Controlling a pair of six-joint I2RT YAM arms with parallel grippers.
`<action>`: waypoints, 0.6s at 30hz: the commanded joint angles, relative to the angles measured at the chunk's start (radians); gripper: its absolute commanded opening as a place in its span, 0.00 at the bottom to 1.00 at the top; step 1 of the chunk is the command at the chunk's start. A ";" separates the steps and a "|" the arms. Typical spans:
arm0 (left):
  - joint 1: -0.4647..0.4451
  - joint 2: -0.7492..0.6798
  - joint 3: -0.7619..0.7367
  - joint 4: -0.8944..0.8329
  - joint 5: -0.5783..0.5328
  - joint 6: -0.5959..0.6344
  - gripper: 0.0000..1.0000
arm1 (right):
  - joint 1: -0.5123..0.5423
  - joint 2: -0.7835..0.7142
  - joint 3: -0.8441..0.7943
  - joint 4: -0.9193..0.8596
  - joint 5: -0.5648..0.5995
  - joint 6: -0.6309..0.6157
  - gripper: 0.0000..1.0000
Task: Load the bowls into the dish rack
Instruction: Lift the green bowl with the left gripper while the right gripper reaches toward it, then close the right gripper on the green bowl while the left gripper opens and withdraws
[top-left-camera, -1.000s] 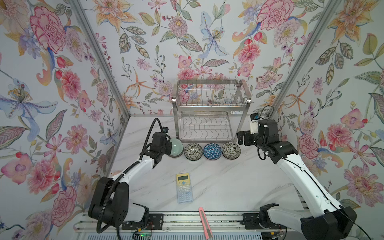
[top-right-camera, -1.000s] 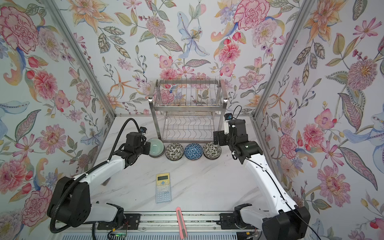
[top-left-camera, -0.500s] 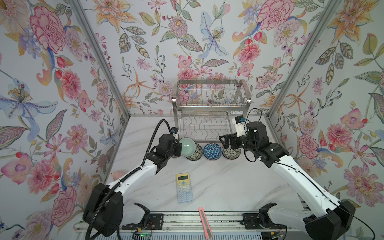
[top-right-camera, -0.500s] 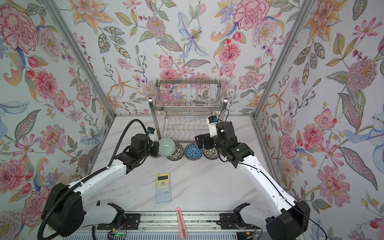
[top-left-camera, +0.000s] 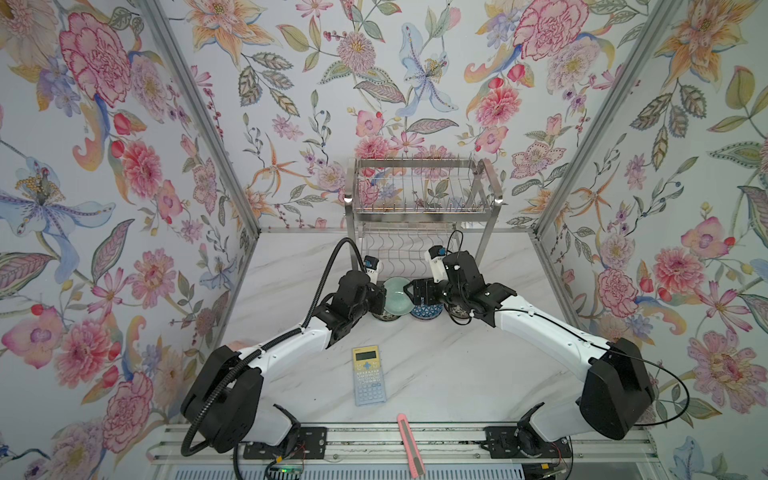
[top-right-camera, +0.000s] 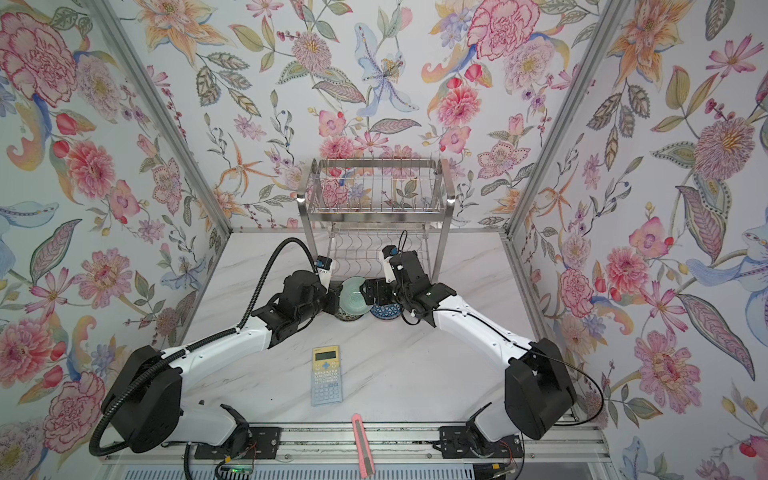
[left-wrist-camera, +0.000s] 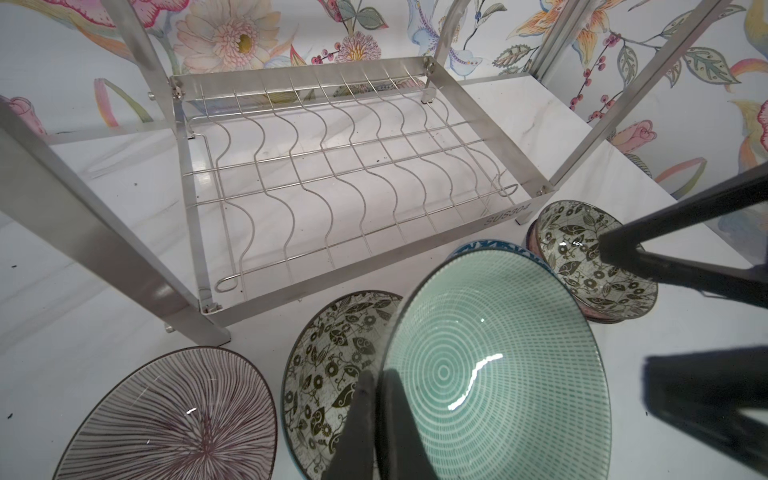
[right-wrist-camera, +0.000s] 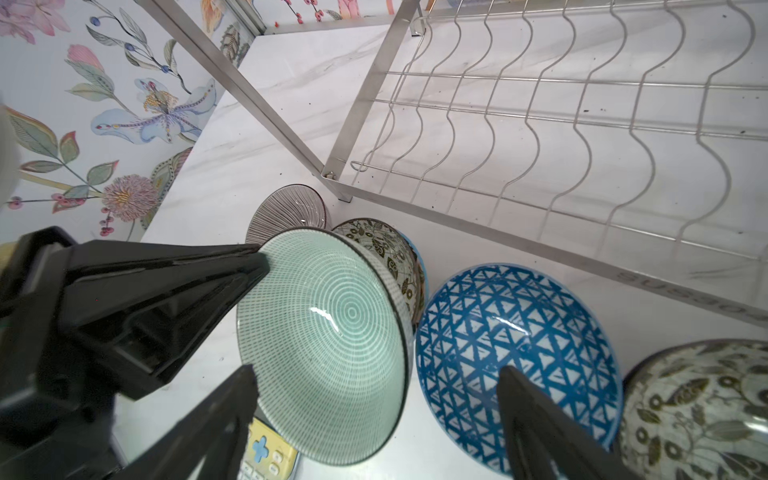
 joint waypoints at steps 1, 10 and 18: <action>-0.013 -0.002 0.053 0.095 0.018 -0.029 0.00 | 0.001 0.034 -0.014 0.057 0.022 0.064 0.83; -0.027 -0.008 0.053 0.097 0.017 -0.029 0.00 | 0.034 0.091 0.001 0.058 0.061 0.096 0.43; -0.029 -0.026 0.063 0.050 -0.014 -0.011 0.00 | 0.037 0.078 0.030 0.020 0.137 0.067 0.00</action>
